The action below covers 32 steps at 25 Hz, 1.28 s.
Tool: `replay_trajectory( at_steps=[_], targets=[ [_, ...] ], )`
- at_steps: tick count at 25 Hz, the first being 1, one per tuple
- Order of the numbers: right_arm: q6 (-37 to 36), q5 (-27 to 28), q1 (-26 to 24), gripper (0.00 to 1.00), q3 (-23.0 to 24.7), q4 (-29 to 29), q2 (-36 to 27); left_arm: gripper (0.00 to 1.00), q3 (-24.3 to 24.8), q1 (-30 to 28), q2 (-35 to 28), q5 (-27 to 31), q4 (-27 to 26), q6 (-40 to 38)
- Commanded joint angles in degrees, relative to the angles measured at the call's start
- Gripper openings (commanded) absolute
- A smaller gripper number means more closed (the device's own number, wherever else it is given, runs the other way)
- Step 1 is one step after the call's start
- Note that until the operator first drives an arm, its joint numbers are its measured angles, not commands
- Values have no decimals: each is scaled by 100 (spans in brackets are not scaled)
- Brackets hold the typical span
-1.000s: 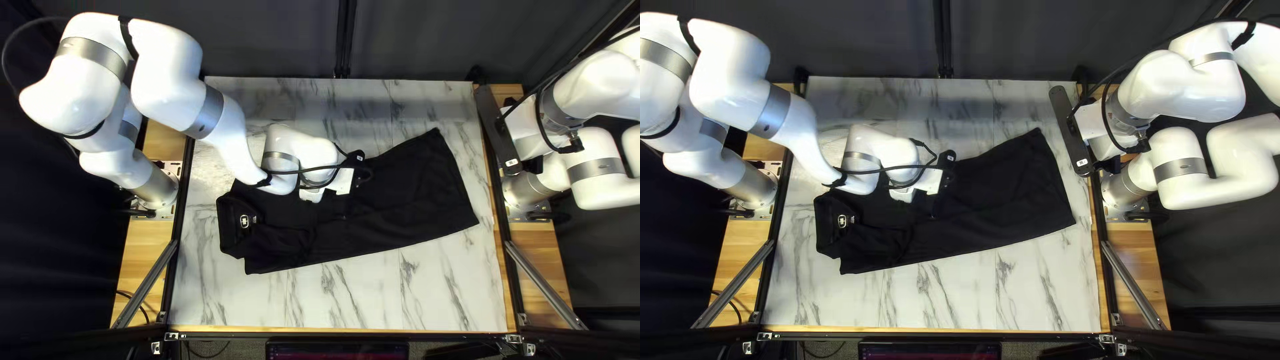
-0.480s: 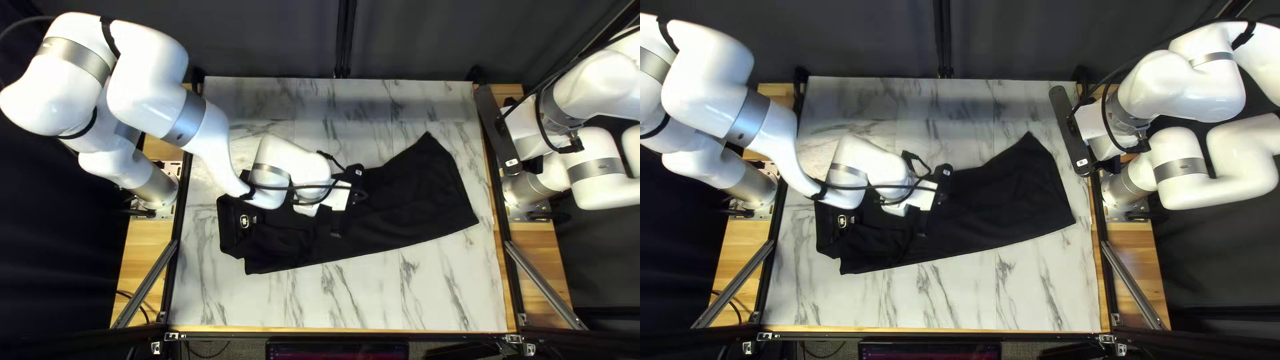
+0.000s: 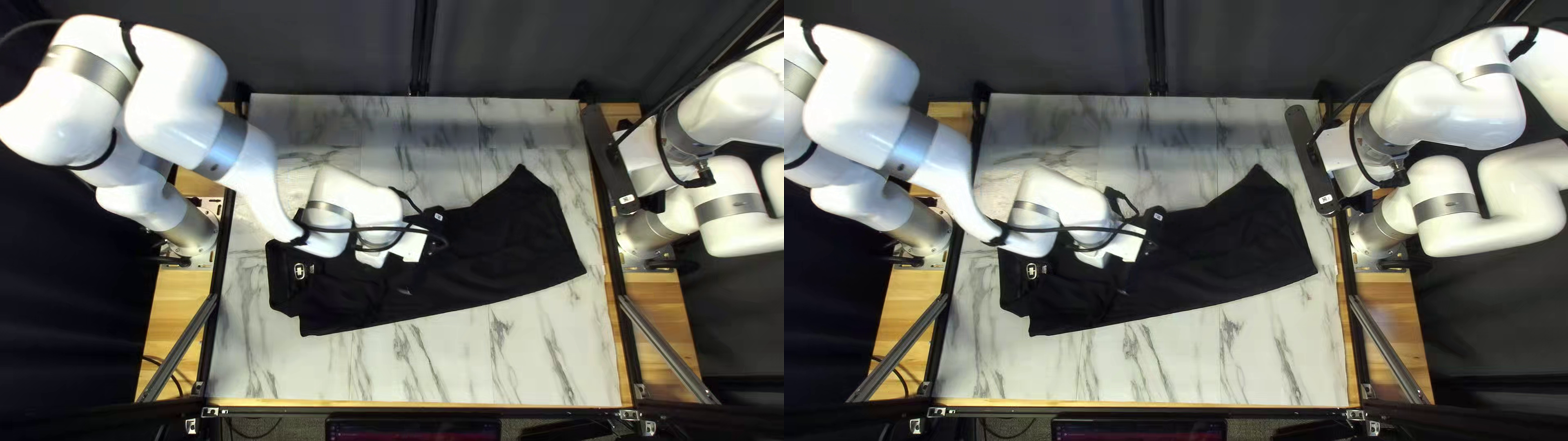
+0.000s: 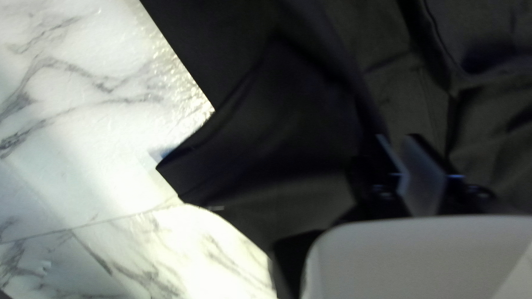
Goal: Fold t-shirt
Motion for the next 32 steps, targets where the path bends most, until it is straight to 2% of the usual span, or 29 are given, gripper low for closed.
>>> replay_trajectory(
  at_steps=[1, 7, 15, 19, 24, 32],
  targets=[
    [0, 0, 0, 100, 0, 0, 0, 100, 210, 177, -190, -147, -138, 247],
    [0, 0, 0, 100, 0, 0, 0, 100, 549, 976, -1080, 208, -481, 1109],
    [0, 0, 0, 100, 0, 0, 0, 100, 311, 2120, -2214, 1438, -655, 1853],
    [0, 0, 0, 100, 0, 0, 0, 100, -71, 2659, -2736, 2222, -781, 2226],
    [0, 0, 0, 100, 0, 0, 0, 100, -480, 2941, -3318, 3015, -814, 2325],
    [0, 0, 0, 100, 0, 0, 0, 100, -487, 2941, -3378, 3058, -798, 2274]
  ],
)
